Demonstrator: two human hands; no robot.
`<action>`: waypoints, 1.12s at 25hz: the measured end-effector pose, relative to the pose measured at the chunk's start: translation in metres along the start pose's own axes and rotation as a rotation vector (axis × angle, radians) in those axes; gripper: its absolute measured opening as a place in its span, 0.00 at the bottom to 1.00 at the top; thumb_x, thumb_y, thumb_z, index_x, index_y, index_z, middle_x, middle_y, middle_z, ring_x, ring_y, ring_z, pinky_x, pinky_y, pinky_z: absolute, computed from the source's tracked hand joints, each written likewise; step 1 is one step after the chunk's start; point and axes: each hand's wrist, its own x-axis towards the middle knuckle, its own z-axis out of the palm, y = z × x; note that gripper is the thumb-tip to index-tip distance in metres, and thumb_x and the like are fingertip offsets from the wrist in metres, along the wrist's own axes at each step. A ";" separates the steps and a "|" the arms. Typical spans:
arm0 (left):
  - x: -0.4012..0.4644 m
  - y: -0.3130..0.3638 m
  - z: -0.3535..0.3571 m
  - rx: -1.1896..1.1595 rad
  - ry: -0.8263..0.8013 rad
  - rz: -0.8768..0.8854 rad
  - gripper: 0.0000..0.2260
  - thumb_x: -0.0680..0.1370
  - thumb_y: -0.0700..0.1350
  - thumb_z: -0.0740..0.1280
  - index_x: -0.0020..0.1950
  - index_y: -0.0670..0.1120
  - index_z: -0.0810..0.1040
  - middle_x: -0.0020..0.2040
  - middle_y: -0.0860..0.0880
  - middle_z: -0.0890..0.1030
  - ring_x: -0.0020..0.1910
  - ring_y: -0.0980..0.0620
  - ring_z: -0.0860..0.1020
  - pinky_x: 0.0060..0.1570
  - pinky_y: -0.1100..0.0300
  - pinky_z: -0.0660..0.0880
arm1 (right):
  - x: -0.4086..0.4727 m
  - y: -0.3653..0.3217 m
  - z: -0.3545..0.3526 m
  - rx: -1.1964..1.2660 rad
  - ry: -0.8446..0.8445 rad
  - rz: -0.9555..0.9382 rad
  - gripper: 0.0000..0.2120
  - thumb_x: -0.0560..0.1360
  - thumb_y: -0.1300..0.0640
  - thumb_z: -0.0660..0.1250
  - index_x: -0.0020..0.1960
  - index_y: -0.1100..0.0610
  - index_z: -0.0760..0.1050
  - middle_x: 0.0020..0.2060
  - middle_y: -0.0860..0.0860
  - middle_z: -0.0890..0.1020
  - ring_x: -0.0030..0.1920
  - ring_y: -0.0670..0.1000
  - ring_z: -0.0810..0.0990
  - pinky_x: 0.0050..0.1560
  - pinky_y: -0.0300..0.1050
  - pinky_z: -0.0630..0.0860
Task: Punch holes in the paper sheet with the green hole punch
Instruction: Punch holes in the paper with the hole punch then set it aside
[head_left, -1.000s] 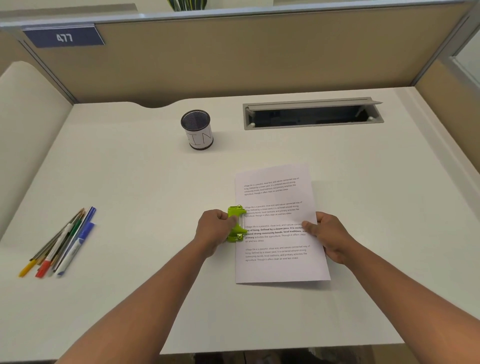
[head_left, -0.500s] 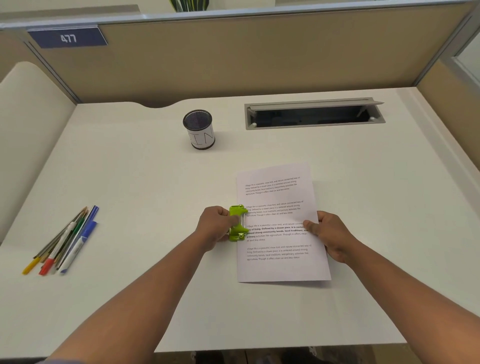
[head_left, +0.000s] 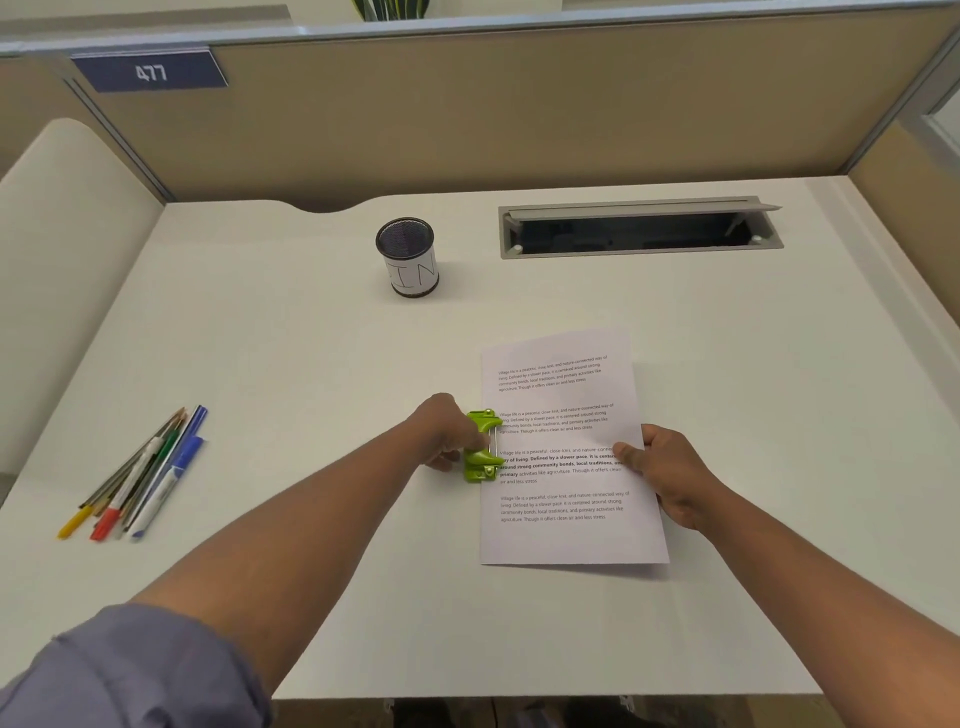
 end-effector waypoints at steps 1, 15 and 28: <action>0.002 0.001 0.000 0.010 -0.007 -0.006 0.20 0.74 0.43 0.77 0.60 0.40 0.73 0.53 0.40 0.79 0.43 0.46 0.79 0.38 0.53 0.79 | 0.001 0.001 0.000 0.002 -0.001 0.002 0.07 0.80 0.65 0.67 0.57 0.60 0.81 0.50 0.57 0.88 0.50 0.60 0.87 0.53 0.61 0.83; 0.011 -0.007 0.002 -0.028 0.049 0.006 0.16 0.71 0.42 0.79 0.46 0.43 0.71 0.44 0.42 0.77 0.39 0.45 0.75 0.40 0.53 0.80 | 0.005 0.003 -0.002 -0.026 0.009 0.000 0.06 0.80 0.64 0.68 0.56 0.59 0.81 0.49 0.56 0.88 0.49 0.60 0.87 0.51 0.60 0.83; -0.001 -0.013 0.004 -0.222 0.074 0.045 0.17 0.68 0.41 0.80 0.44 0.45 0.72 0.40 0.45 0.75 0.37 0.46 0.75 0.42 0.51 0.80 | -0.016 -0.006 -0.022 0.007 0.074 -0.046 0.05 0.80 0.64 0.68 0.54 0.58 0.81 0.49 0.56 0.88 0.48 0.58 0.88 0.48 0.56 0.84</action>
